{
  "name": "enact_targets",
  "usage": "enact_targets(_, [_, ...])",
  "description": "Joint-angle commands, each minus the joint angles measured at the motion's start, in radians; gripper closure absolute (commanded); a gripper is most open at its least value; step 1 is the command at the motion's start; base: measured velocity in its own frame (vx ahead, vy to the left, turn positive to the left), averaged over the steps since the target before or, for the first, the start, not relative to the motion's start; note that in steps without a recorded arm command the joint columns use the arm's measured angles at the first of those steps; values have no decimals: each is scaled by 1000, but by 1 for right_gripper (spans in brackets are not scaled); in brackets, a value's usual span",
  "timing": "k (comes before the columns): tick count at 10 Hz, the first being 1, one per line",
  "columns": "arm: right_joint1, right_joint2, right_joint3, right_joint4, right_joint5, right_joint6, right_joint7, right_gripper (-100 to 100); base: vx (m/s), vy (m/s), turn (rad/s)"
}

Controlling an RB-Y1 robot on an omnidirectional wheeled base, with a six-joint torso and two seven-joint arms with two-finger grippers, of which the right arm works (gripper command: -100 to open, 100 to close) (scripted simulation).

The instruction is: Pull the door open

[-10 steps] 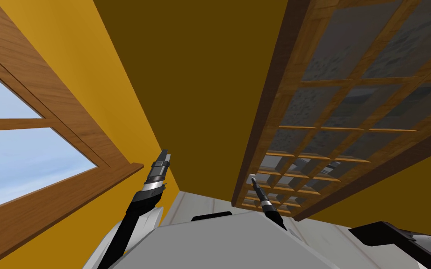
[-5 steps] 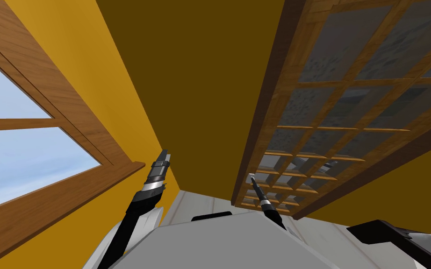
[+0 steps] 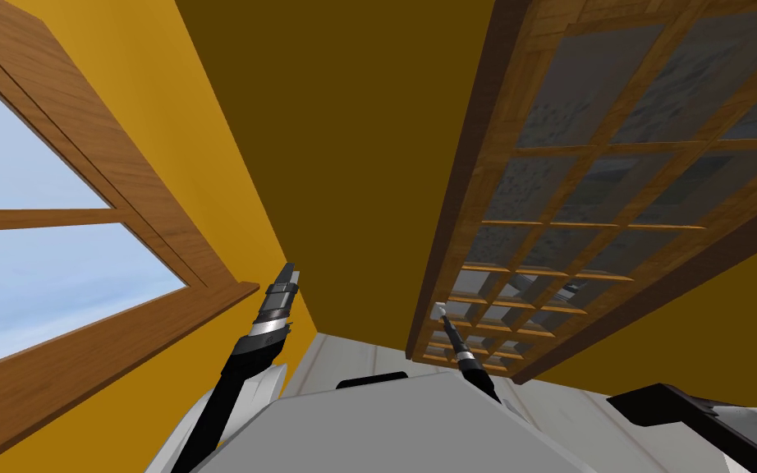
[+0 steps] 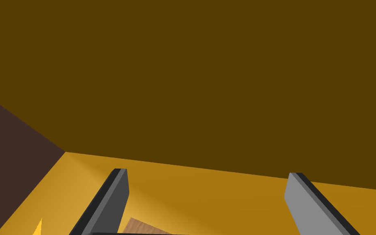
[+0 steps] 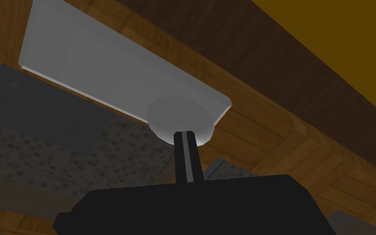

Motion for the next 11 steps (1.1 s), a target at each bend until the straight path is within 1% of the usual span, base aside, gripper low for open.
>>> enact_targets(1, [5, -1, -7, 0, 6, -6, 44, -100, -18, 20, -9])
enact_targets(4, [11, -5, -17, 7, 17, -19, 110, -100, -19, 23, -3])
enact_targets(7, [19, -10, -30, 16, 31, -34, 197, -100, -22, 24, -4])
enact_targets(8, [19, -10, -30, 16, 31, -34, 204, -100, -18, 16, -3])
enact_targets(10, [25, -14, -40, 23, 42, -46, 268, -100, -22, 20, -2])
enact_targets(11, [25, -14, -40, 23, 42, -46, 278, -100, -18, 17, -6])
